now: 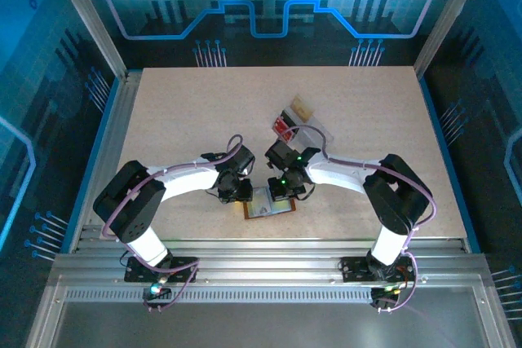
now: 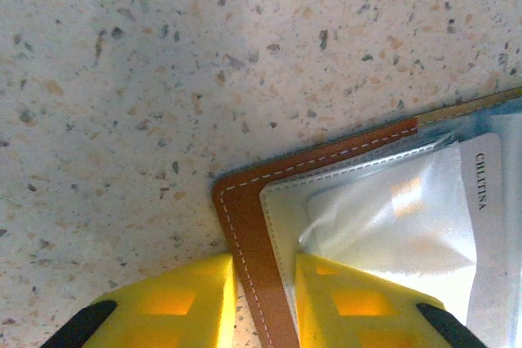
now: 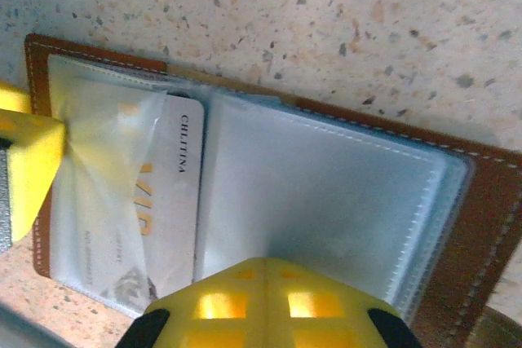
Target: Put the credit cards into the card holder
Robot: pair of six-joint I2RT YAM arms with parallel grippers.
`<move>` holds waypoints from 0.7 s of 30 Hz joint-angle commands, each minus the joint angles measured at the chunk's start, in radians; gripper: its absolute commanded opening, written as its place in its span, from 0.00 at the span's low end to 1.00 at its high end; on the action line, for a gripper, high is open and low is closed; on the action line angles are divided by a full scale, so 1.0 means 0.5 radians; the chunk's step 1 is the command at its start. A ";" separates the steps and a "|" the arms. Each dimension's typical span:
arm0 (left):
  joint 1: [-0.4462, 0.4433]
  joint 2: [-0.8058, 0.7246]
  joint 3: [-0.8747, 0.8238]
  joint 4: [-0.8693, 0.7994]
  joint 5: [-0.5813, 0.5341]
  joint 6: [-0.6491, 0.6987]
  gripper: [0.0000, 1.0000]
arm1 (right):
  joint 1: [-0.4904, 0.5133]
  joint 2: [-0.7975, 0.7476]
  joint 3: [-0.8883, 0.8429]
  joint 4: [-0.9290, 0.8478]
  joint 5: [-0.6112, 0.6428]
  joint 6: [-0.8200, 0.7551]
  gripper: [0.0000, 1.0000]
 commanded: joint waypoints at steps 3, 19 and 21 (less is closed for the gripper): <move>-0.042 0.199 -0.131 0.171 0.136 -0.011 0.25 | 0.084 -0.012 0.135 -0.116 0.122 -0.031 0.00; -0.040 0.192 -0.154 0.183 0.133 -0.009 0.25 | 0.120 0.229 0.197 -0.050 0.035 -0.032 0.00; -0.040 0.192 -0.158 0.188 0.136 -0.010 0.25 | 0.133 0.241 0.194 -0.027 0.002 -0.023 0.00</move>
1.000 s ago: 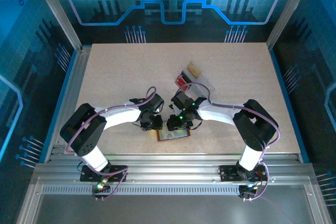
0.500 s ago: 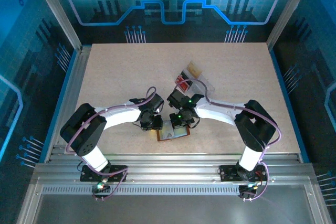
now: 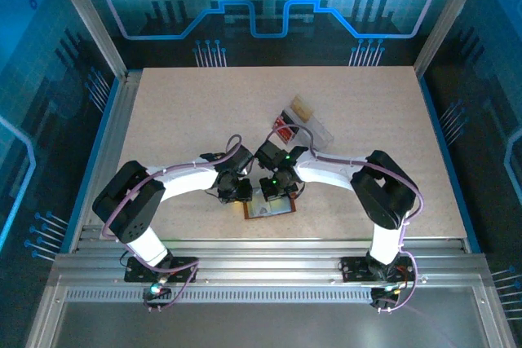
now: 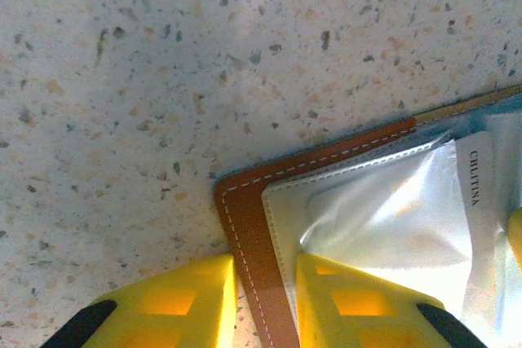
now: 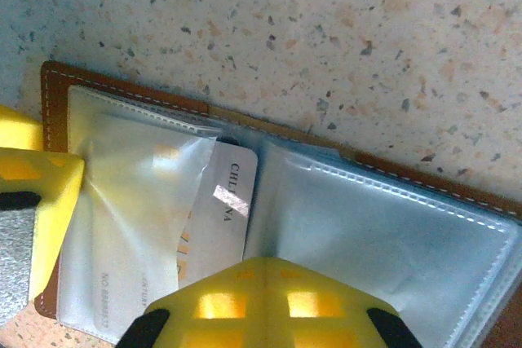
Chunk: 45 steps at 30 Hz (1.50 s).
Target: Put the credit cards into the card holder
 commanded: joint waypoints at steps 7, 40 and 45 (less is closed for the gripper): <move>-0.054 0.195 -0.158 0.192 0.122 -0.026 0.25 | 0.085 0.115 0.003 0.196 -0.266 0.056 0.00; -0.054 0.181 -0.188 0.217 0.125 -0.044 0.29 | 0.047 0.035 0.207 -0.355 0.382 -0.206 0.23; -0.055 0.180 -0.192 0.218 0.127 -0.045 0.29 | 0.049 0.116 0.189 -0.319 0.366 -0.205 0.25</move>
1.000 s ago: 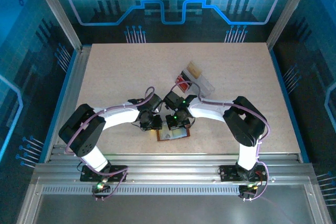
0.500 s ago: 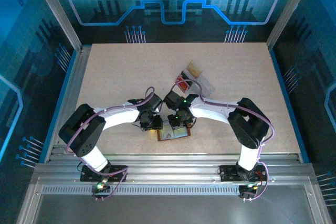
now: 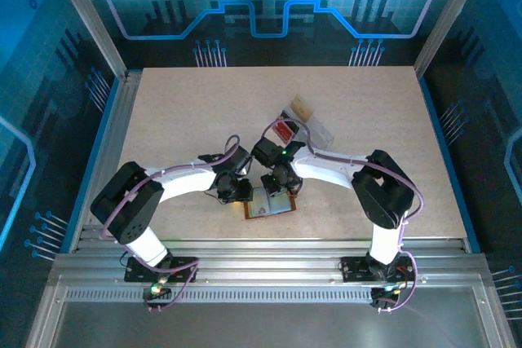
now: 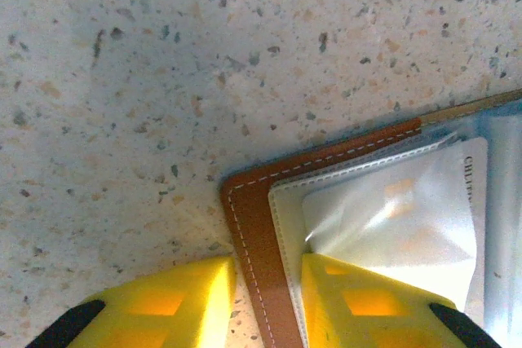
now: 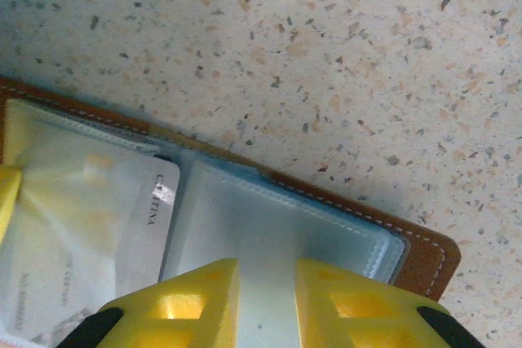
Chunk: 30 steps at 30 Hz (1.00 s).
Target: Put the credit cards into the card holder
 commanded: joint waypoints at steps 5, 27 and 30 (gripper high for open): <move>-0.071 0.209 -0.140 0.143 0.092 -0.041 0.29 | 0.032 0.117 -0.078 -0.008 0.057 0.034 0.26; -0.070 0.223 -0.197 0.242 0.132 -0.109 0.27 | 0.063 -0.003 -0.128 0.119 -0.127 0.102 0.00; -0.083 0.222 -0.212 0.317 0.181 -0.176 0.25 | 0.034 -0.032 -0.065 0.114 -0.224 0.095 0.00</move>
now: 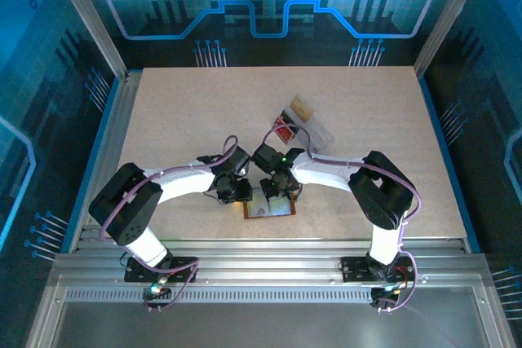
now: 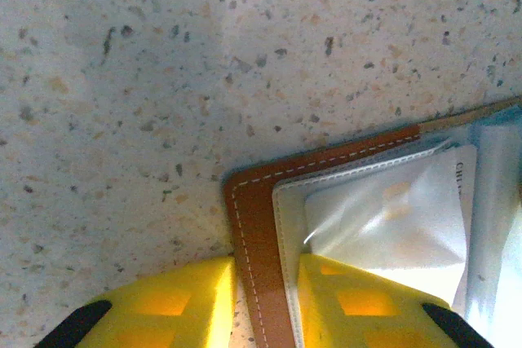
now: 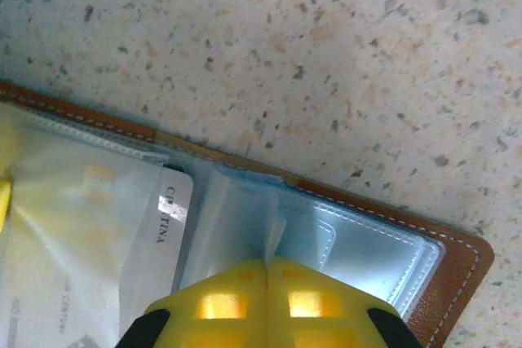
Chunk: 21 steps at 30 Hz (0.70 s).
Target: Put the credit cards into the card holder
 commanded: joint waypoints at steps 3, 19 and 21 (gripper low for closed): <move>-0.106 0.241 -0.168 0.292 0.159 -0.156 0.25 | -0.029 -0.014 0.089 -0.040 -0.305 -0.014 0.00; -0.146 0.247 -0.269 0.545 0.239 -0.362 0.28 | -0.181 -0.040 -0.069 0.392 -0.864 0.259 0.15; -0.145 0.229 -0.272 0.549 0.245 -0.365 0.29 | -0.196 -0.046 -0.086 0.441 -0.919 0.288 0.18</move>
